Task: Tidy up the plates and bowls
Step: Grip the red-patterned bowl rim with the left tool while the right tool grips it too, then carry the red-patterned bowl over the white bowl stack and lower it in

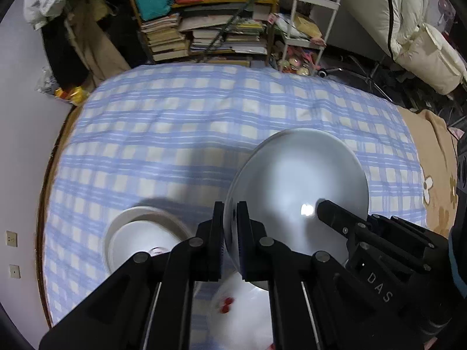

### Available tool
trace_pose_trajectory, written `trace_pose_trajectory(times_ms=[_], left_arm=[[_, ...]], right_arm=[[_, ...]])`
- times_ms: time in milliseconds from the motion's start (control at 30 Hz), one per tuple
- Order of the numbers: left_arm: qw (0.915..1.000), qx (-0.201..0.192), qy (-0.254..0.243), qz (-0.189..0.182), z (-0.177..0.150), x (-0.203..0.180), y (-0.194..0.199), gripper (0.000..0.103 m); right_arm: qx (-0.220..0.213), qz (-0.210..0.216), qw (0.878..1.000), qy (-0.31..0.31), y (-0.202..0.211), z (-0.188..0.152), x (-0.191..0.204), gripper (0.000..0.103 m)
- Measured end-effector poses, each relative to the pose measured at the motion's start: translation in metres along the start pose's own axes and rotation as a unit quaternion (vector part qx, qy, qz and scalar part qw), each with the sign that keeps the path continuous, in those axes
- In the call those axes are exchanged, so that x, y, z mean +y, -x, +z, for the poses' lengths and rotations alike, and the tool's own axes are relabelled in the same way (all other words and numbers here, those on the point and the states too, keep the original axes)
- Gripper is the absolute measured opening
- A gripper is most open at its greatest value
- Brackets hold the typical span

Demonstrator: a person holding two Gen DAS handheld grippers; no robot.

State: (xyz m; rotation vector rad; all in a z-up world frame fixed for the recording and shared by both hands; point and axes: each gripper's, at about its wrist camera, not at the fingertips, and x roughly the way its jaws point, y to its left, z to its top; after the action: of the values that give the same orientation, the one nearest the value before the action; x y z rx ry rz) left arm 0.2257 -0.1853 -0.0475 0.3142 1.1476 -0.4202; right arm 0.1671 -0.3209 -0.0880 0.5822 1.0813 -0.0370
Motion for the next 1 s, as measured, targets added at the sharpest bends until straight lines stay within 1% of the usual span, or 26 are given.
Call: trace_pose_trajectory(times_ms=[133,300,400,600,867,933,1000], left_arm=[[0.9998,-0.014,0.015,0.008,-0.010,0.025,0.017,0.008],[0.9995,-0.018,0.016,0.020,-0.023,0.053,0.030,0.008],[0.9989,-0.026,0.031,0.022,-0.031,0.073,0.038,0.008],[0.9980,-0.029,0.051,0.023,-0.046,0.106,0.046,0.008],[0.9957,-0.032,0.083,0.025,-0.060,0.146,0.052,0.008],[0.9954,-0.031,0.083,0.036,-0.064,0.155,0.051,0.008],[0.9952,-0.031,0.086,0.034,-0.067,0.163,0.050,0.008]], right_arm=[[-0.001,0.001,1.000,0.031,0.002,-0.012,0.033,0.012],[0.000,0.013,0.999,0.037,0.001,-0.023,0.063,0.012],[0.001,0.019,0.999,0.048,-0.003,-0.029,0.083,0.012],[0.009,0.035,0.997,0.061,-0.011,-0.042,0.114,0.012],[0.015,0.040,0.996,0.079,-0.021,-0.053,0.151,0.012],[0.025,0.050,0.996,0.075,-0.027,-0.055,0.157,0.012],[0.031,0.049,0.995,0.083,-0.032,-0.059,0.164,0.012]])
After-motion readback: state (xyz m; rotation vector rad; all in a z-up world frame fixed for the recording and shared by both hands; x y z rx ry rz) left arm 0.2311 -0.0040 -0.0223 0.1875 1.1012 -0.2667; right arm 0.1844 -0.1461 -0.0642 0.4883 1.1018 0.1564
